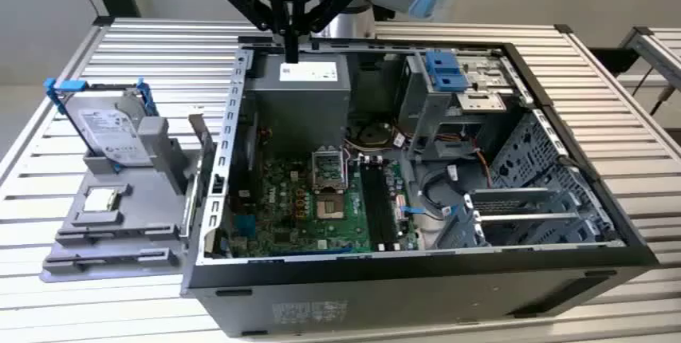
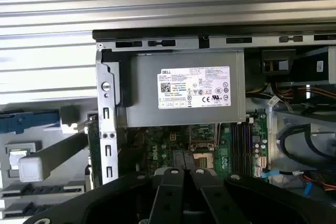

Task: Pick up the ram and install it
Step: 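Reach for the ram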

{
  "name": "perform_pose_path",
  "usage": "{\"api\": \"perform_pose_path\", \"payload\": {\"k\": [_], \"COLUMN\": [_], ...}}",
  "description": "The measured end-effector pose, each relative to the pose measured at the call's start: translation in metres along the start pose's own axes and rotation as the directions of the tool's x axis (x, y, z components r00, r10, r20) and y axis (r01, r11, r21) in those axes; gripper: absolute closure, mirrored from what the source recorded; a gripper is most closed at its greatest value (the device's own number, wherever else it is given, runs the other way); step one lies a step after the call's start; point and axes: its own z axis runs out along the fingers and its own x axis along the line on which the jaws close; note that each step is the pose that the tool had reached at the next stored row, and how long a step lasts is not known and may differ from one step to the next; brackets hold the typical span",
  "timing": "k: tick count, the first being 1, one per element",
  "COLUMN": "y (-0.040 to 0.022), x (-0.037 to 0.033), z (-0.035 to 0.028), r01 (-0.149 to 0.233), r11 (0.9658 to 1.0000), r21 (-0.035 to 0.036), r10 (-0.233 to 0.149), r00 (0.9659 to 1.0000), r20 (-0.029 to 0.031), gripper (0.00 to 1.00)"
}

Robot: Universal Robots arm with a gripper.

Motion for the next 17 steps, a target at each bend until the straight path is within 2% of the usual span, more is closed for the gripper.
{"api": "perform_pose_path", "payload": {"k": [9,17], "y": [0.0000,-0.0005], "x": [0.0005,0.0072], "z": [-0.0001,-0.0002], "r01": [0.000,0.000], "r11": [1.0000,1.0000], "r21": [0.0001,0.0001], "r10": [0.000,0.000], "r00": [1.0000,1.0000], "r20": [-0.0001,0.0000], "gripper": [1.00,1.00]}}
